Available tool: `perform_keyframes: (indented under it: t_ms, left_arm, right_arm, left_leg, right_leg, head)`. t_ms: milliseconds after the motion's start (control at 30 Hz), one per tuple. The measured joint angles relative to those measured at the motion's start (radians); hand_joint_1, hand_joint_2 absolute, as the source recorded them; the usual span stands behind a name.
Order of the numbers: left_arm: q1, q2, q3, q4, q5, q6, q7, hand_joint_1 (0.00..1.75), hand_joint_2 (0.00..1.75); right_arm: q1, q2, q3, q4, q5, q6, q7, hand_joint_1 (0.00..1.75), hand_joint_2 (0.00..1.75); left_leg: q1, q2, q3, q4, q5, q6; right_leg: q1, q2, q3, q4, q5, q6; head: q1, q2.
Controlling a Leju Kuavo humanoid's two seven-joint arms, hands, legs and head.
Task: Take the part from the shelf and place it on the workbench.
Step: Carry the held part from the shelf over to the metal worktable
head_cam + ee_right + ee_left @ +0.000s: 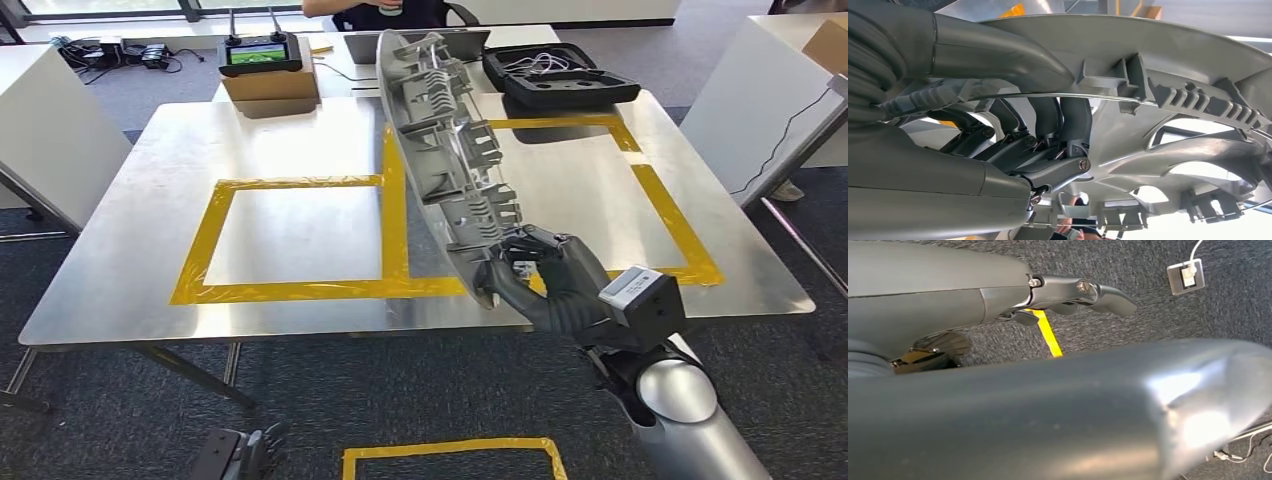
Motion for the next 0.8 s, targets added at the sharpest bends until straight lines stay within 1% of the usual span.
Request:
perform_keyframes:
  t_ms: [300, 433, 533, 667, 800]
  left_arm:
    - [0.0, 0.0, 0.011, 0.0, -0.005, 0.0, 0.0, 0.0, 0.0]
    - [-0.002, 0.0, 0.012, -0.003, -0.023, -0.004, 0.006, 0.0, 0.0]
    - [-0.009, 0.0, 0.012, -0.007, -0.038, -0.008, 0.016, 0.0, 0.0]
    - [-0.021, -0.001, 0.012, -0.015, -0.058, -0.015, 0.025, 0.0, 0.0]
    - [-0.027, -0.002, 0.012, -0.023, -0.075, -0.023, 0.033, 0.0, 0.0]
  right_arm:
    - [0.0, 0.0, 0.001, 0.0, 0.026, -0.004, 0.005, 1.75, 1.75]
    - [-0.016, 0.0, 0.006, 0.001, 0.103, -0.028, 0.037, 1.75, 1.75]
    - [-0.06, 0.0, 0.021, 0.013, 0.192, -0.052, 0.077, 1.75, 1.75]
    - [-0.145, 0.0, 0.057, 0.064, 0.307, -0.078, 0.123, 1.75, 1.75]
    - [-0.226, -0.001, 0.092, 0.145, 0.367, -0.099, 0.147, 1.75, 1.75]
  left_leg:
    - [0.0, 0.0, 0.0, 0.0, 0.0, 0.0]
    - [0.0, 0.0, 0.0, 0.0, 0.0, 0.0]
    - [0.0, 0.0, 0.0, 0.0, 0.0, 0.0]
    - [0.0, 0.0, 0.0, 0.0, 0.001, 0.0]
    - [0.0, 0.0, 0.0, 0.001, 0.002, 0.0]
  right_leg:
    - [0.0, 0.0, 0.0, 0.0, 0.0, 0.0]
    - [0.0, 0.0, 0.0, 0.0, 0.0, 0.0]
    - [0.0, 0.0, 0.001, 0.0, 0.001, 0.001]
    - [0.0, 0.0, 0.001, 0.0, 0.001, 0.001]
    - [0.0, 0.0, 0.001, 0.0, 0.001, 0.001]
  head:
    - [0.0, 0.0]
    - [0.0, 0.0]
    - [0.0, 0.0]
    - [0.0, 0.0]
    - [0.0, 0.0]
